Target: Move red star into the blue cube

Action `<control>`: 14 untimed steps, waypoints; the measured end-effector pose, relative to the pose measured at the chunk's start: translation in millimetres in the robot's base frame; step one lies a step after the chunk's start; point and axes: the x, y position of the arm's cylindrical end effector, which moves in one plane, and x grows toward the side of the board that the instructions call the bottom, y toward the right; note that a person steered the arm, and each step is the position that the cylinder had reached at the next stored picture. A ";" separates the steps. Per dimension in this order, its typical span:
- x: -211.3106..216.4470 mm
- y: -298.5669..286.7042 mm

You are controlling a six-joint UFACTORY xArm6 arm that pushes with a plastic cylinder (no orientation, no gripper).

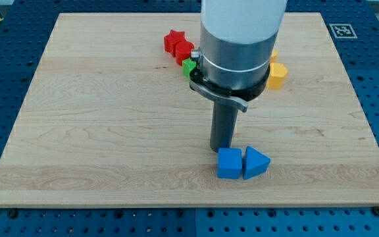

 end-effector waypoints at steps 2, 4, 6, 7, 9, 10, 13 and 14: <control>-17.5 -13.2; -117.6 -157.3; -252.6 -225.9; -298.9 -208.9; -303.8 -88.4; -298.0 -54.6; -209.9 -86.6; -217.8 -87.2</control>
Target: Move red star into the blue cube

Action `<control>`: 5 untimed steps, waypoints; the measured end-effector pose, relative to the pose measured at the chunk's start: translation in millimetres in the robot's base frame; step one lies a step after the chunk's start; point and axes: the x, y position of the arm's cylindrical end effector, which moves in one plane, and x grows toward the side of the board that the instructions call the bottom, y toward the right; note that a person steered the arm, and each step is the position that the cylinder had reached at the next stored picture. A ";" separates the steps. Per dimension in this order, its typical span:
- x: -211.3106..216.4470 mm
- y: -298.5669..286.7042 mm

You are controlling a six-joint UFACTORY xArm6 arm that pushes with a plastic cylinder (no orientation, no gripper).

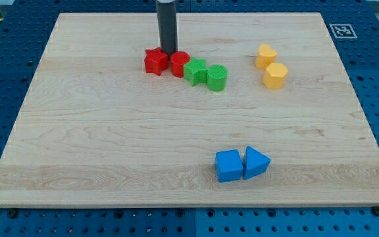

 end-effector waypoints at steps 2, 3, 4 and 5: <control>-21.2 -30.4; 22.5 -26.8; 71.9 7.7; 90.1 28.9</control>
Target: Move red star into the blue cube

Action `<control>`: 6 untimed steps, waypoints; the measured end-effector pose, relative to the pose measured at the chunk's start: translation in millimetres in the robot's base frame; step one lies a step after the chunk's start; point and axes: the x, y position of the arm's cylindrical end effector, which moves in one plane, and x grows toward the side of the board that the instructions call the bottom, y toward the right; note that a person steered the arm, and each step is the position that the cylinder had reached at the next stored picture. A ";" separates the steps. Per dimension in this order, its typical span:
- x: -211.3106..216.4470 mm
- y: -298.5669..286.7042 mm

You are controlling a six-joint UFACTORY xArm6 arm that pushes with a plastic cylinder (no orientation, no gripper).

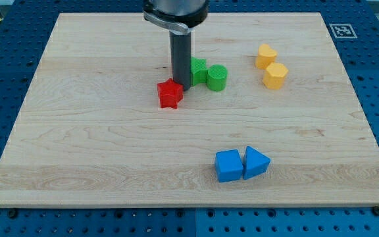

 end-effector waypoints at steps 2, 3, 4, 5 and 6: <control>-30.5 -45.8; -56.3 -64.0; -41.5 -83.5; -7.8 -74.8; 17.6 -32.8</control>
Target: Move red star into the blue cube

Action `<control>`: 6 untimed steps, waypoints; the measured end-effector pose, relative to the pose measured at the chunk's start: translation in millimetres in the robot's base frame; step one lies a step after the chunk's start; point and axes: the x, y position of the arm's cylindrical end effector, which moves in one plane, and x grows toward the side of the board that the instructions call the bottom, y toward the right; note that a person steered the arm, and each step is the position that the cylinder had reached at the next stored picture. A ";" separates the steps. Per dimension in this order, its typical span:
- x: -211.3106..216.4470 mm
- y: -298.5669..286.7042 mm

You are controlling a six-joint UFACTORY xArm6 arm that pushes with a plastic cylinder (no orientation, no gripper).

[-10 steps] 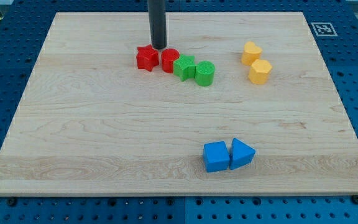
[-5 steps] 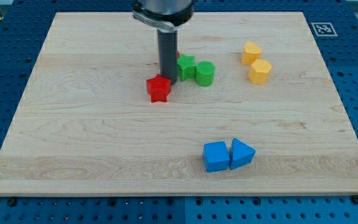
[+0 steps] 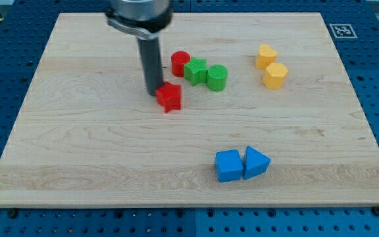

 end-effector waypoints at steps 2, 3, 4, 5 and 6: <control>29.3 93.8; 27.3 87.5; 35.5 69.5; 66.1 80.0; 76.9 95.4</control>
